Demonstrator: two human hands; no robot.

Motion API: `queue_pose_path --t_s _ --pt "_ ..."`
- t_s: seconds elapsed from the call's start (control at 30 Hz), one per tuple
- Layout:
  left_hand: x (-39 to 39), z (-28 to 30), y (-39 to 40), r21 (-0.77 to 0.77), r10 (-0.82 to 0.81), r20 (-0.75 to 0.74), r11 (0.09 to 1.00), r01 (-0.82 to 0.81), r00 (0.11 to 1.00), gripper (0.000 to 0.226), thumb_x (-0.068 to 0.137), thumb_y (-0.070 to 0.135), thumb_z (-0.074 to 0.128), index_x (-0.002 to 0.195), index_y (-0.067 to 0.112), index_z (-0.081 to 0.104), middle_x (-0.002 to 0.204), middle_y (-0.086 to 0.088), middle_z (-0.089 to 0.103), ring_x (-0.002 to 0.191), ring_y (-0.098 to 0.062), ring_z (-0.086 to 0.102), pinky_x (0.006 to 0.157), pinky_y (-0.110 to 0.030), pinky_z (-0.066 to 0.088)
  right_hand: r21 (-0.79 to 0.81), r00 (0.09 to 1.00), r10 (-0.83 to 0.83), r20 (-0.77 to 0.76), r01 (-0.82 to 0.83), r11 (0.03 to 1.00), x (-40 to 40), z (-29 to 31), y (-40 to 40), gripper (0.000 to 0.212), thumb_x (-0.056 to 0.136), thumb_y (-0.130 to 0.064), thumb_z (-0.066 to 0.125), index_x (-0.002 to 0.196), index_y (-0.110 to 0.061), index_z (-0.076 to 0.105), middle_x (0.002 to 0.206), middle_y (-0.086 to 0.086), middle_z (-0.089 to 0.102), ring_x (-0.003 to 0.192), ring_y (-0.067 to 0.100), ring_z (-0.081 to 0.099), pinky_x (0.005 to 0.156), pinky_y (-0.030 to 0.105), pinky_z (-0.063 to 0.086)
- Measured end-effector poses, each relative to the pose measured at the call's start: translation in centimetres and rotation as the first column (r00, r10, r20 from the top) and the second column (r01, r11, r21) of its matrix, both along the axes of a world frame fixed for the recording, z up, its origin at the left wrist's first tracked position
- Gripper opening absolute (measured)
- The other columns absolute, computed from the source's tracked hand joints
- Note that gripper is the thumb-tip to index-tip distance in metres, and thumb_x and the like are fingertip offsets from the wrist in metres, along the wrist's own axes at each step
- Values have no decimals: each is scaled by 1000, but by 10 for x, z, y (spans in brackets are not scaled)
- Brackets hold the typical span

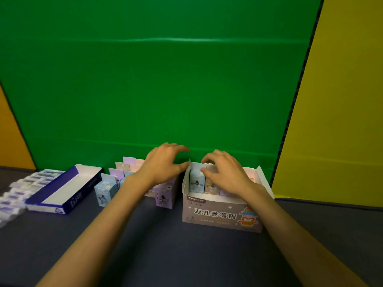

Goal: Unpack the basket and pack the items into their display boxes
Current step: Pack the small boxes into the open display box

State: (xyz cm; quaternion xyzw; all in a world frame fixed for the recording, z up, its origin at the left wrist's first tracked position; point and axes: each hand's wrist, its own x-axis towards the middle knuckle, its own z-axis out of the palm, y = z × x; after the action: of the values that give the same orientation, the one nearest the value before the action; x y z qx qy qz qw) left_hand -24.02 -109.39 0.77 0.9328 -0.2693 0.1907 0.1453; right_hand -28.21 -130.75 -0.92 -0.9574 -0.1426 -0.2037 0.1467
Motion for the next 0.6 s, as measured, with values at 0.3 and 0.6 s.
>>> queue_pose_path --t_s 0.3,0.6 --pt "-36 -11 98 -23 139 -54 990 -141 989 53 81 52 53 129 30 62 128 3 63 119 -23 56 93 -41 49 37 992 113 59 -115 993 -18 3 74 30 94 -39 60 121 -25 62 113 -7 63 105 16 54 93 35 42" --pt "-24 -33 196 28 153 -108 988 -150 982 71 75 66 49 135 30 55 130 1 59 118 -24 54 92 -39 48 53 996 74 54 -77 996 -18 -12 160 29 91 -32 62 119 -25 63 113 -6 65 106 18 55 92 36 44"
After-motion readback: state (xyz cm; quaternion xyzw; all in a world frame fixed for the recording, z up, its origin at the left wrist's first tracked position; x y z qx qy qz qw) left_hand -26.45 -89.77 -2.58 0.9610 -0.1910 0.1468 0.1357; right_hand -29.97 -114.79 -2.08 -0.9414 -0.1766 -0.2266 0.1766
